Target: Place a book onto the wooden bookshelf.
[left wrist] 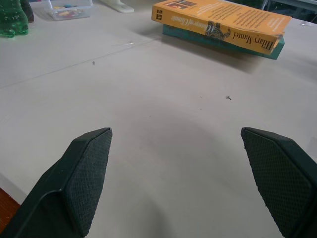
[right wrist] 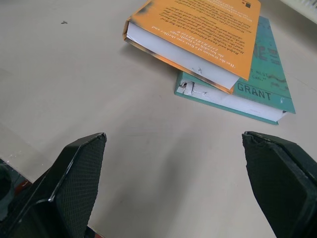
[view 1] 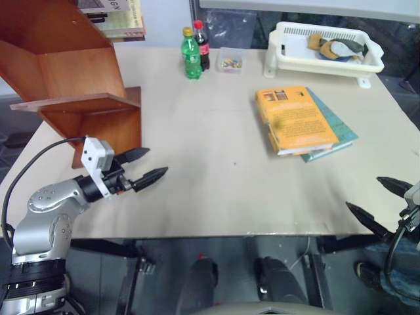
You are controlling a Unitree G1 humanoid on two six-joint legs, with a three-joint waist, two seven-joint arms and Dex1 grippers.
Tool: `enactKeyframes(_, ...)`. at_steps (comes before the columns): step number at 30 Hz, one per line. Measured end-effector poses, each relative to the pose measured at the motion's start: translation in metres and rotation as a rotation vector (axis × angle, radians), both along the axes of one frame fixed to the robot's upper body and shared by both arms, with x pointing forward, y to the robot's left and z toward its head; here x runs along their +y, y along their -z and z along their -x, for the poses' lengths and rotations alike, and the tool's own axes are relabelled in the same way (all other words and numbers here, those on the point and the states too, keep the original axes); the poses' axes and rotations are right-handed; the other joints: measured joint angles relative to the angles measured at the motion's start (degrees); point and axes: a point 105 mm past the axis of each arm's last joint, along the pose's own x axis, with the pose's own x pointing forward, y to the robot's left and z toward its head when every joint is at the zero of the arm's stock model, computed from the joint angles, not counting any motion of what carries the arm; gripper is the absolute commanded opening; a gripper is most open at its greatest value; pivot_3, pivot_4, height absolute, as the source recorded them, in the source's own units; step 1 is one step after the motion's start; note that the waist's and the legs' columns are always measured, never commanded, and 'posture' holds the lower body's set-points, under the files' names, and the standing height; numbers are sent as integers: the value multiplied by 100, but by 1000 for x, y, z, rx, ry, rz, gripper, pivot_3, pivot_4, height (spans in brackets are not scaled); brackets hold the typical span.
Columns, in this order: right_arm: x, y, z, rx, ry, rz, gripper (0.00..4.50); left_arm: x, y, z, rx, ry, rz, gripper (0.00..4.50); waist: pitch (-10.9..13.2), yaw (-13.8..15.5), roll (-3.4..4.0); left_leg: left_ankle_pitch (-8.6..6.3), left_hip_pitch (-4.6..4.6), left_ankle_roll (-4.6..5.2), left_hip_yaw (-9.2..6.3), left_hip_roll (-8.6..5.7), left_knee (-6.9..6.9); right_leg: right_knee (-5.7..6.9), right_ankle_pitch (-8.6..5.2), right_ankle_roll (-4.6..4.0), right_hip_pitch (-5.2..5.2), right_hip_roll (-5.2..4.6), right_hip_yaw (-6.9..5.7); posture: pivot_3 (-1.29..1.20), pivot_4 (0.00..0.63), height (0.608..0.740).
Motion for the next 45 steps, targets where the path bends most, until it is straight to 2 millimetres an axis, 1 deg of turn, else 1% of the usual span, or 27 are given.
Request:
enactKeyframes(3,-1,1,-1,6,9,3,4500,-1,0,-1,3,-2,11,4460,0,2,0,0,0,0,0,0,0,0,0,0,0,0,0,0,150,740)
enactKeyframes(7,-1,4,-3,24,24,-2,4500,-10,-3,-2,-2,20,36,4460,-1,1,-1,0,0,0,0,0,0,0,0,0,1,0,0,0,150,740)
enactKeyframes(12,1,3,-6,11,26,-9,4500,-17,-7,-1,-9,48,46,4460,-1,-2,-1,0,1,0,1,-1,0,1,0,0,1,1,1,0,150,740)
enactKeyframes(14,2,0,-11,-34,37,-16,4500,-21,-7,0,-1,64,57,4460,-1,-5,-1,0,1,0,1,-1,1,1,0,0,1,1,1,0,150,740)
enactKeyframes(17,-2,2,-22,-41,100,33,4500,-31,-11,2,0,103,89,4460,-1,-6,-2,0,1,0,2,-2,2,1,1,1,1,1,2,0,150,740)
enactKeyframes(19,-8,4,-36,-17,151,33,3943,-43,-11,2,5,143,107,4500,-1,-5,-2,0,3,0,3,-4,4,1,1,0,3,0,5,0,150,740)
enactKeyframes(20,-9,5,-39,-14,158,29,3705,-45,-11,3,6,150,111,4500,-1,-7,-3,0,3,0,3,-4,4,2,2,0,3,0,5,0,150,740)
enactKeyframes(21,-14,5,-51,-3,188,-3,3196,-50,-11,3,3,162,122,4500,-1,-18,-3,0,5,0,4,-4,4,2,2,0,3,1,6,0,150,740)
enactKeyframes(22,-17,4,-57,-7,207,-14,2798,-54,-11,2,3,172,127,4500,0,-20,-3,1,4,0,7,-4,5,2,3,0,3,1,8,0,150,740)
enactKeyframes(23,-27,-2,-78,-24,266,-47,2191,-65,-12,1,-6,202,138,4500,2,-28,-3,1,5,1,8,-7,5,3,3,1,3,1,10,0,150,740)
enactKeyframes(24,-31,-4,-85,-33,292,-51,1819,-70,-14,0,-13,216,143,4500,3,-22,-1,1,3,1,5,-8,4,4,4,-1,2,2,9,0,150,740)
enactKeyframes(25,-36,-8,-97,-47,325,-52,1207,-74,-14,-1,-17,225,144,4500,3,-21,-1,1,4,1,1,-7,4,5,11,-14,2,6,9,0,150,740)
enactKeyframes(27,-44,-12,-117,-56,375,-48,389,-79,-16,-3,-32,233,138,4500,3,-26,0,1,0,1,1,-8,2,5,15,-21,-2,9,9,0,150,740)
enactKeyframes(28,-51,-16,-138,-63,432,-41,32,-84,-17,-5,-50,245,121,4500,4,-44,1,1,-1,1,5,-10,2,5,17,-22,-5,8,14,0,150,740)
enactKeyframes(30,-63,-20,-164,-73,507,0,32,-95,-19,-7,-70,271,117,4500,4,-45,1,1,-2,1,16,-12,2,4,18,-22,-9,7,24,0,150,740)
enactKeyframes(31,-68,-20,-183,-70,544,43,32,-100,-19,-8,-76,280,115,4500,4,-53,1,1,-2,1,18,-13,1,4,21,-18,-8,7,27,0,150,740)
enactKeyframes(32,-72,-21,-197,-65,573,53,32,-104,-19,-8,-79,287,119,4500,5,-64,1,1,-4,1,20,-13,1,3,27,-10,-11,7,30,0,150,740)
enactKeyframes(34,-80,-22,-223,-49,637,12,32,-112,-18,-8,-82,301,125,4500,6,-68,1,1,-9,1,15,-13,-10,3,33,-1,-18,8,26,0,150,740)
enactKeyframes(36,-83,-20,-233,-41,663,-1,32,-112,-20,-8,-89,293,126,4500,6,-56,1,1,-9,2,12,-13,-19,2,33,-1,-19,7,24,0,150,740)
enactKeyframes(37,-87,-19,-243,-28,695,-19,32,-114,-22,-8,-98,291,127,4500,9,-64,5,1,-13,2,18,-16,-27,-3,33,-1,-25,3,28,0,150,740)
enactKeyframes(40,-88,-19,-250,-26,698,-42,32,-114,-23,-7,-106,282,130,4500,9,-61,4,1,-13,2,19,-17,-37,-10,33,-1,-25,2,29,0,150,740)
enactKeyframes(42,-74,-9,-259,12,647,-107,32,-116,-25,-4,-117,265,139,4500,9,-99,5,1,-11,1,19,-17,-56,-21,33,-1,-25,0,29,0,150,740)
enactKeyframes(45,-64,9,-260,75,600,-151,32,-116,-23,1,-113,247,144,4500,9,-122,5,1,-9,1,18,-17,-65,-24,33,-1,-25,0,28,0,150,740)
